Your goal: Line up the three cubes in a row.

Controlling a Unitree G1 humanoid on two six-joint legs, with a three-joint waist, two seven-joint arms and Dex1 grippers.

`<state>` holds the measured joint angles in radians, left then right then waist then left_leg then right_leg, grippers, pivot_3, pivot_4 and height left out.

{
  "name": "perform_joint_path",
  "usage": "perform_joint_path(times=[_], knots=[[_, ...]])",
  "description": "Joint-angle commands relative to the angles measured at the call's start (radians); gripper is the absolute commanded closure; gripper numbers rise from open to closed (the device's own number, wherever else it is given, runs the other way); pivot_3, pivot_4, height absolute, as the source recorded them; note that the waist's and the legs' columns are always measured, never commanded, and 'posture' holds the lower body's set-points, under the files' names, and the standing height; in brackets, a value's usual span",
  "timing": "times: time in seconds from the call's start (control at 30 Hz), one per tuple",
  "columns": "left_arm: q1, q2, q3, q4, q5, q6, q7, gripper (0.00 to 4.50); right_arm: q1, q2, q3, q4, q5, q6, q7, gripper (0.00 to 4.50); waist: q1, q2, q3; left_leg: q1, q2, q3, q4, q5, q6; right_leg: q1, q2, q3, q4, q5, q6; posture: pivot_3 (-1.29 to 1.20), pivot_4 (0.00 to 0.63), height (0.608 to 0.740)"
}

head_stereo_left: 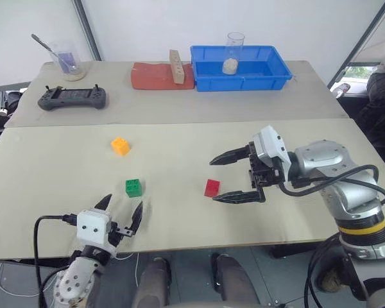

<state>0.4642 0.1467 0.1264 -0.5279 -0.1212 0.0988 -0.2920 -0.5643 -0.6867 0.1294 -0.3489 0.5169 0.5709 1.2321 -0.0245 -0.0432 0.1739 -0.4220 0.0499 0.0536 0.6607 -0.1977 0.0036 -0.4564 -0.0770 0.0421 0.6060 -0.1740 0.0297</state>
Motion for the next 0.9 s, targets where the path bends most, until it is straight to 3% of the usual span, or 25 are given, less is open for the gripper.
perform_joint_path(times=[0.03, 0.3, 0.4, 0.57, 0.73, 0.83, 0.9], knots=[[-0.045, -0.023, -0.042, 0.072, 0.049, -0.061, 0.046, 0.0, 0.001, -0.02, -0.047, -0.069, 0.052, 0.042, -0.034, 0.03, 0.001, 0.0, 0.0, 0.0, 0.0, 0.0, 0.0, 0.0, 0.0, 0.0, 0.0, 0.0, 0.0, 0.0, 0.0, 0.0, 0.15, 0.74], [-0.187, -0.057, -0.052, 0.305, 0.102, -0.182, 0.13, 0.0, -0.004, -0.04, -0.064, -0.112, 0.098, 0.085, -0.078, 0.03, 0.01, 0.001, 0.0, 0.0, 0.0, 0.0, 0.0, 0.0, 0.0, 0.0, 0.0, 0.0, 0.003, 0.0, 0.0, 0.0, 0.15, 0.74], [-0.19, -0.052, -0.046, 0.362, 0.094, -0.235, 0.127, 0.86, -0.01, -0.051, -0.07, -0.114, 0.107, 0.09, -0.09, 0.0, 0.011, 0.002, -0.001, 0.0, 0.0, -0.001, 0.0, 0.0, 0.0, 0.0, 0.0, 0.0, 0.003, 0.0, 0.0, 0.0, 0.15, 0.74], [-0.2, -0.04, -0.032, 0.422, 0.077, -0.282, 0.122, 3.2, -0.016, -0.065, -0.074, -0.124, 0.121, 0.101, -0.116, 0.0, 0.011, 0.007, -0.004, 0.001, 0.0, 0.0, 0.0, 0.0, 0.0, 0.001, 0.0, 0.0, 0.004, 0.0, 0.0, 0.0, 0.15, 0.74], [-0.254, 0.008, -0.016, 0.472, 0.048, -0.277, 0.076, 3.2, -0.003, -0.069, -0.085, -0.133, 0.117, 0.106, -0.149, 0.0, 0.01, 0.01, -0.005, 0.003, 0.0, -0.001, 0.0, 0.0, 0.0, 0.001, 0.001, -0.001, 0.003, 0.0, 0.0, 0.0, 0.15, 0.74], [-0.324, 0.133, -0.073, 0.473, -0.014, -0.29, -0.141, 3.2, 0.01, -0.077, -0.101, -0.145, 0.12, 0.113, -0.168, 0.0, 0.009, 0.01, -0.005, 0.004, 0.0, -0.004, 0.0, 0.0, 0.0, 0.0, 0.001, -0.003, 0.001, 0.0, 0.0, 0.0, 0.15, 0.74], [-0.4, 0.215, -0.089, 0.482, -0.078, -0.264, -0.279, 3.2, 0.016, -0.083, -0.112, -0.153, 0.126, 0.12, -0.177, 0.0, 0.006, 0.015, -0.005, 0.002, 0.001, -0.012, -0.001, 0.0, -0.001, -0.001, 0.002, -0.01, -0.013, 0.0, 0.0, 0.0, 0.15, 0.74]])
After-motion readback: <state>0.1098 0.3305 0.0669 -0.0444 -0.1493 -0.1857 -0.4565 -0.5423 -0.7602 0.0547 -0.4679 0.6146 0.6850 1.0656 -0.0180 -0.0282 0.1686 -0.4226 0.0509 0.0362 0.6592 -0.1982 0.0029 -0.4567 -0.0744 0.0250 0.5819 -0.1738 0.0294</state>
